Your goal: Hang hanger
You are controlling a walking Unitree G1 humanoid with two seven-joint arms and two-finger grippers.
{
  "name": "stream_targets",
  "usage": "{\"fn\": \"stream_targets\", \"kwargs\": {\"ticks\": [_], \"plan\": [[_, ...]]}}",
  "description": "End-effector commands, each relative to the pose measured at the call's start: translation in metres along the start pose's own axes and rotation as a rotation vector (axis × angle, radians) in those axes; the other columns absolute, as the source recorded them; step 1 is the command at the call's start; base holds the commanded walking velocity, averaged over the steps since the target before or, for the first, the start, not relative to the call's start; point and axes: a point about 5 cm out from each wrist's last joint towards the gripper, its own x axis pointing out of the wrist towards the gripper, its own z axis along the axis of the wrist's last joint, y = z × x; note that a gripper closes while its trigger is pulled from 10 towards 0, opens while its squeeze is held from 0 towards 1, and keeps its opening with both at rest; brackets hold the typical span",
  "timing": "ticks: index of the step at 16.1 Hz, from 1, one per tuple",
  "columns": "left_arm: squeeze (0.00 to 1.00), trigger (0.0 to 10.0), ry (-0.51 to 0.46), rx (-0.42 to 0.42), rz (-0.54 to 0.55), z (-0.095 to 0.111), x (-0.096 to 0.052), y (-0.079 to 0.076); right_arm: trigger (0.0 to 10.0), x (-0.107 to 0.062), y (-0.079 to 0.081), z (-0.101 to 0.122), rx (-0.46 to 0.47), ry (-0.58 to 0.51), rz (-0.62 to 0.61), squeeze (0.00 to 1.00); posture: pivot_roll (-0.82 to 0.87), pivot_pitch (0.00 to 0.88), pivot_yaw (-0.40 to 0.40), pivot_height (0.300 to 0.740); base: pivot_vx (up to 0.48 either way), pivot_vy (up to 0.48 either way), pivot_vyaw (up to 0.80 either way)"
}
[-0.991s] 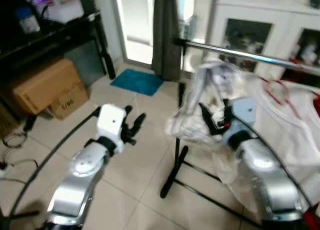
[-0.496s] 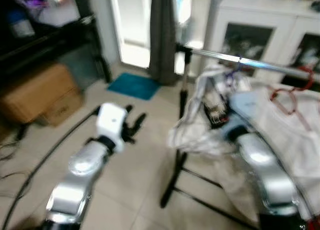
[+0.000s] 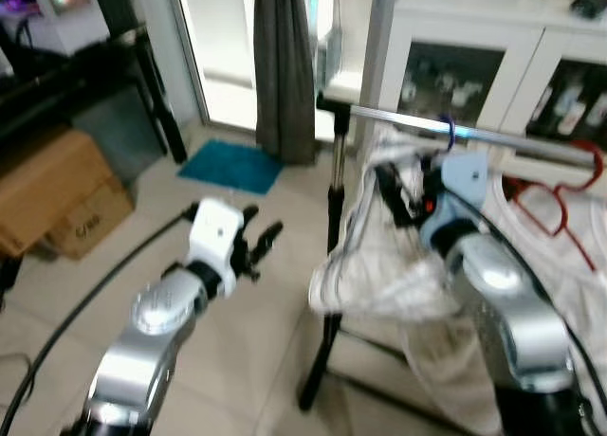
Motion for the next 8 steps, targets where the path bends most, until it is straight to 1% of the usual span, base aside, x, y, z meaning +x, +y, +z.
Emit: {"fn": "stream_targets", "kwargs": {"ticks": [1, 4, 6, 8], "plan": [[0.0, 10.0, 0.005, 0.009, -0.096, 0.002, 0.001, -0.012, 10.0, 0.002, -0.013, -0.002, 0.001, 0.043, -0.034, 0.0, -0.05, 0.032, 0.052, 0.74, 0.0, 0.0, 0.0], [0.0, 10.0, -0.008, 0.033, -0.199, 0.007, -0.004, -0.018, 10.0, 0.009, -0.032, 0.0, -0.031, 0.122, -0.116, 0.0, -0.05, 0.032, 0.049, 0.74, 0.0, 0.0, 0.0], [0.0, 10.0, -0.015, 0.03, -0.228, 0.01, -0.005, -0.018, 10.0, 0.012, -0.034, 0.0, -0.019, 0.131, -0.107, 0.0, -0.05, 0.033, 0.047, 0.74, 0.0, 0.0, 0.0], [0.0, 10.0, -0.013, 0.022, -0.315, 0.016, -0.01, -0.018, 10.0, 0.021, -0.039, 0.0, 0.022, 0.146, -0.098, 0.0, -0.04, 0.035, 0.047, 0.74, 0.0, 0.0, 0.0]]}}
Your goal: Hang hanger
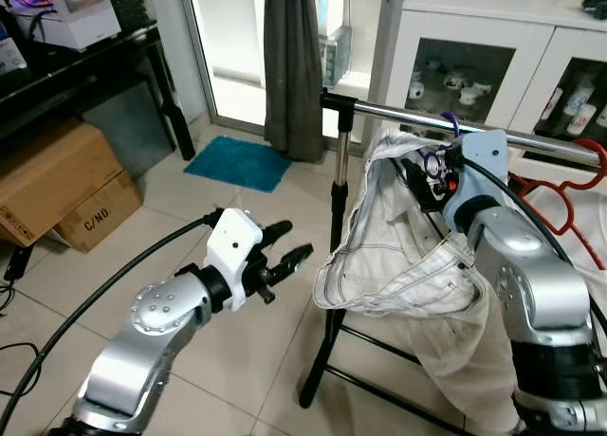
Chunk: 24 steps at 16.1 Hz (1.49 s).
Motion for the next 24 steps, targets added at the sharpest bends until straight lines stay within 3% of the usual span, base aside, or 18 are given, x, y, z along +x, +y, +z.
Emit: {"fn": "stream_targets", "kwargs": {"ticks": [1, 4, 6, 7, 8, 9, 10, 24], "plan": [[0.0, 10.0, -0.013, 0.003, -0.064, 0.009, -0.003, -0.001, 10.0, 0.004, -0.007, 0.0, 0.03, 0.019, -0.011, 0.0, -0.04, 0.035, 0.048, 0.74, 0.0, 0.0, 0.0], [0.0, 10.0, 0.035, -0.012, -0.236, 0.015, -0.013, -0.01, 10.0, 0.017, -0.016, -0.004, 0.018, 0.077, -0.001, 0.0, -0.04, 0.035, 0.049, 0.74, 0.0, 0.0, 0.0], [0.0, 10.0, 0.053, -0.007, -0.258, 0.016, -0.015, -0.011, 10.0, 0.022, -0.021, -0.005, 0.023, 0.09, -0.01, 0.0, -0.04, 0.035, 0.049, 0.74, 0.0, 0.0, 0.0], [0.0, 10.0, 0.058, -0.006, -0.261, 0.017, -0.016, -0.011, 9.3, 0.025, -0.023, -0.004, 0.032, 0.089, -0.011, 0.0, -0.04, 0.035, 0.049, 0.74, 0.0, 0.0, 0.0], [0.0, 10.0, 0.059, -0.006, -0.261, 0.018, -0.016, -0.01, 3.8, 0.026, -0.024, -0.004, 0.038, 0.089, -0.008, 0.0, -0.04, 0.035, 0.049, 0.74, 0.0, 0.0, 0.0], [0.0, 10.0, 0.06, -0.006, -0.262, 0.018, -0.016, -0.01, 1.6, 0.026, -0.025, -0.004, 0.039, 0.089, -0.007, 0.0, -0.04, 0.035, 0.049, 0.74, 0.0, 0.0, 0.0], [0.0, 10.0, 0.061, -0.008, -0.265, 0.018, -0.016, -0.011, 0.0, 0.027, -0.025, -0.003, 0.042, 0.09, -0.004, 0.0, -0.04, 0.035, 0.049, 0.74, 0.0, 0.0, 0.0], [0.0, 10.0, 0.076, -0.006, -0.275, 0.018, -0.015, -0.012, 0.0, 0.046, -0.037, -0.01, 0.03, 0.149, -0.028, 0.0, -0.04, 0.036, 0.046, 0.74, 0.0, 0.0, 0.0]]}}
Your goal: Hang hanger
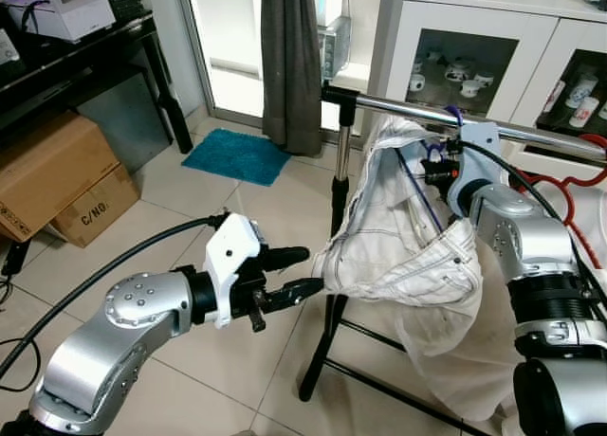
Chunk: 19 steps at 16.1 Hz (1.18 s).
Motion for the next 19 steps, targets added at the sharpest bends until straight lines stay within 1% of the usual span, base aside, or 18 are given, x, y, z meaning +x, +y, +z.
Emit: {"fn": "stream_targets", "kwargs": {"ticks": [1, 10, 11, 13, 14, 15, 17, 18, 19], "plan": [[0.0, 10.0, 0.012, 0.018, -0.011, 0.002, 0.0, -0.001, 0.0, 0.0, -0.004, 0.007, -0.002, -0.014, -0.005, 0.0, -0.04, 0.036, 0.046, 0.74, 0.0, 0.0, 0.0], [0.0, 10.0, 0.012, 0.025, 0.001, 0.0, 0.002, 0.0, 0.0, -0.006, -0.006, 0.007, -0.003, -0.039, -0.001, 0.0, -0.05, 0.014, 0.046, 0.74, 0.0, 0.0, 0.0], [0.0, 10.0, 0.044, 0.031, 0.053, -0.006, 0.006, 0.003, 0.0, -0.012, -0.006, 0.011, 0.002, -0.059, -0.01, 0.0, -0.06, 0.005, 0.052, 0.74, 0.0, 0.0, 0.0], [0.0, 10.0, 0.057, 0.04, 0.074, -0.008, 0.006, 0.004, 0.0, -0.013, -0.006, 0.012, 0.004, -0.065, -0.012, 0.0, -0.06, 0.005, 0.052, 0.74, 0.0, 0.0, 0.0], [0.0, 10.0, 0.02, 0.033, 0.182, -0.006, 0.011, 0.015, 0.0, -0.02, -0.007, 0.015, 0.014, -0.087, -0.023, 0.0, -0.06, 0.007, 0.052, 0.74, 0.0, 0.0, 0.0], [0.0, 10.0, -0.026, 0.03, 0.264, -0.003, 0.016, 0.022, 0.0, -0.029, -0.007, 0.018, 0.024, -0.104, -0.027, 0.0, -0.07, 0.011, 0.049, 0.74, 0.0, 0.0, 0.0], [0.0, 10.0, -0.058, 0.025, 0.308, 0.001, 0.022, 0.025, 0.0, -0.038, -0.006, 0.019, 0.035, -0.107, -0.031, 0.0, -0.07, 0.011, 0.049, 0.74, 0.0, 0.0, 0.0], [0.0, 10.0, -0.074, 0.04, 0.32, 0.006, 0.028, 0.026, 0.0, -0.048, -0.005, 0.019, 0.061, -0.114, -0.027, 0.0, -0.07, 0.018, 0.045, 0.74, 0.0, 0.0, 0.0], [0.0, 10.0, -0.085, 0.042, 0.316, 0.009, 0.031, 0.026, 0.0, -0.053, -0.005, 0.018, 0.077, -0.115, -0.024, 0.0, -0.07, 0.031, 0.049, 0.74, 0.0, 0.0, 0.0]]}}
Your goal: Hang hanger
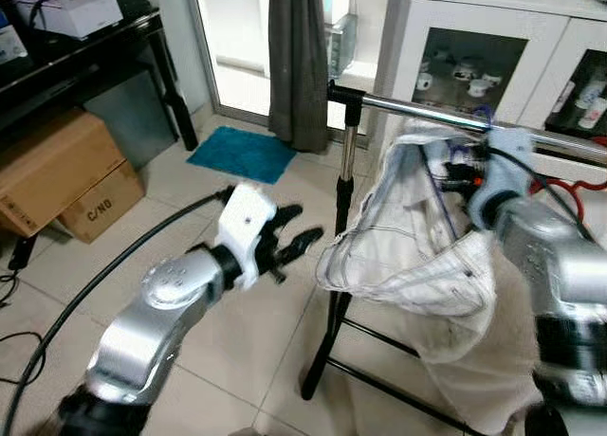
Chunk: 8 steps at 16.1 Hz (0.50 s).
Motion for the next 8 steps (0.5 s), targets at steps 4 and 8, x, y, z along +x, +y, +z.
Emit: {"fn": "stream_targets", "kwargs": {"ticks": [4, 8], "plan": [[0.0, 10.0, -0.008, 0.003, 0.035, 0.002, 0.014, 0.003, 0.0, -0.018, 0.003, 0.008, 0.021, -0.04, -0.008, 0.0, -0.09, 0.091, 0.069, 0.74, 0.0, 0.0, 0.0], [0.0, 10.0, -0.033, -0.035, 0.118, 0.002, 0.02, 0.011, 0.0, -0.043, 0.014, -0.009, 0.046, 0.036, 0.013, 0.0, -0.12, 0.118, 0.054, 0.74, 0.0, 0.0, 0.0]]}}
